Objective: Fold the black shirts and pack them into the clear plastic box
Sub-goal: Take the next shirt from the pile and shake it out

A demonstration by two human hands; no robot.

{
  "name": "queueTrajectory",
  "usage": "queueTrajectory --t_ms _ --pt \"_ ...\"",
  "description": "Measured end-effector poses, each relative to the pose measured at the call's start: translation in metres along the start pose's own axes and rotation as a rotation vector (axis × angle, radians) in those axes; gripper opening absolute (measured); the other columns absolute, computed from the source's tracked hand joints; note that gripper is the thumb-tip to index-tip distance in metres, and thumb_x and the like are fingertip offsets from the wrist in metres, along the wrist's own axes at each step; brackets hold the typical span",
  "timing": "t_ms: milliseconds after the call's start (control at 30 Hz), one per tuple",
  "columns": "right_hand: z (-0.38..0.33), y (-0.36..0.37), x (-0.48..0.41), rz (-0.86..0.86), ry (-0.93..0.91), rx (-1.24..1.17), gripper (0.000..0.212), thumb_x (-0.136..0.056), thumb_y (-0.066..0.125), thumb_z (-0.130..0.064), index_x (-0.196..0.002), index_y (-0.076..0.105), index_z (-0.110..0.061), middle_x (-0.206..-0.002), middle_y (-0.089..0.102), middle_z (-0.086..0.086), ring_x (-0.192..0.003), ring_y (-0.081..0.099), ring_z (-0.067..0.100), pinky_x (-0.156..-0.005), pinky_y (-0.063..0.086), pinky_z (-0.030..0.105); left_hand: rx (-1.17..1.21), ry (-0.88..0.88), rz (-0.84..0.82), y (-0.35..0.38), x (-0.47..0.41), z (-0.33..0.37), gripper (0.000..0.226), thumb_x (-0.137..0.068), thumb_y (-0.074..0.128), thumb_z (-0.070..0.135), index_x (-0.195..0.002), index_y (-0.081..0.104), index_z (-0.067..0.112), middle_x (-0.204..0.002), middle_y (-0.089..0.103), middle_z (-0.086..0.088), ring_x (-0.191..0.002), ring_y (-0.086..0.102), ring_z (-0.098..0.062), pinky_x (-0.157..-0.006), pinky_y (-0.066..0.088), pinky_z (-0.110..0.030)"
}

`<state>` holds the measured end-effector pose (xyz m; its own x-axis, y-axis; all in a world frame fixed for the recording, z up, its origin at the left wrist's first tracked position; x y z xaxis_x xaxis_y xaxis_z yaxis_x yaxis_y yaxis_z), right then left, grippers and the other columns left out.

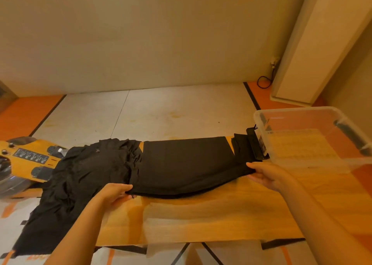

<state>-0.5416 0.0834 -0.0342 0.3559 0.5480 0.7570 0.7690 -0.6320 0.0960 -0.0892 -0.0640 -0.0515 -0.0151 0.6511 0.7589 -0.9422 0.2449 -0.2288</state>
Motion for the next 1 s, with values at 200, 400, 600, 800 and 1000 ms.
queueTrajectory --t_ms 200,400,600,800,1000 --pt "-0.136 0.067 0.015 -0.149 -0.246 -0.284 0.003 -0.095 0.054 -0.002 -0.092 0.055 -0.003 -0.119 0.060 0.018 -0.110 0.059 0.029 -0.069 0.057 0.030 0.417 0.329 0.019 0.014 0.019 0.173 0.032 -0.096 0.054 0.001 -0.125 0.050 -0.011 -0.118 0.055 -0.023 -0.113 0.059 -0.034 -0.075 0.058 -0.030" --pt "-0.277 0.083 0.113 -0.257 -0.710 -0.507 0.002 -0.095 0.056 -0.008 -0.096 0.058 -0.008 -0.108 0.065 0.012 -0.098 0.068 0.020 -0.066 0.057 0.023 0.867 0.776 -0.055 -0.019 0.123 0.312 0.015 -0.096 0.057 0.012 -0.108 0.058 0.002 -0.110 0.064 -0.013 -0.098 0.069 -0.020 -0.071 0.057 -0.021" --pt "-0.253 0.058 0.146 -0.220 -0.765 -0.418 0.004 -0.094 0.057 -0.010 -0.091 0.060 -0.012 -0.081 0.074 0.002 -0.074 0.072 0.012 -0.060 0.054 0.017 0.727 0.846 0.091 -0.027 0.159 0.277 0.004 -0.096 0.057 0.014 -0.097 0.060 0.011 -0.105 0.065 -0.006 -0.094 0.069 -0.016 -0.076 0.056 -0.020" --pt "-0.157 0.023 0.121 -0.095 -0.578 -0.288 0.005 -0.093 0.057 -0.010 -0.091 0.062 -0.010 -0.096 0.068 0.010 -0.075 0.073 0.012 -0.058 0.056 0.018 0.662 0.717 0.149 -0.022 0.140 0.177 0.008 -0.097 0.054 0.012 -0.094 0.060 0.010 -0.077 0.066 0.001 -0.068 0.068 -0.006 -0.063 0.055 -0.013" --pt "-0.065 -0.010 0.118 -0.035 -0.398 -0.155 0.007 -0.091 0.058 -0.011 -0.095 0.063 -0.007 -0.087 0.071 0.011 -0.064 0.072 0.014 -0.053 0.057 0.021 0.540 0.541 0.230 -0.019 0.131 0.064 0.009 -0.096 0.057 0.013 -0.092 0.065 0.010 -0.077 0.065 -0.003 -0.073 0.064 -0.013 -0.076 0.053 -0.028"
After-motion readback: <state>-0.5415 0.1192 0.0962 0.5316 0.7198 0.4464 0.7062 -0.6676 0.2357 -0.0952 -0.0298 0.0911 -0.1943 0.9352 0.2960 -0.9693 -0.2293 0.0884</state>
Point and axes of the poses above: each hand's wrist, its own x-axis away from the middle knuckle, its own y-axis out of the palm, z = x × y, the point moved 8 cm from there along -x, towards the middle knuckle
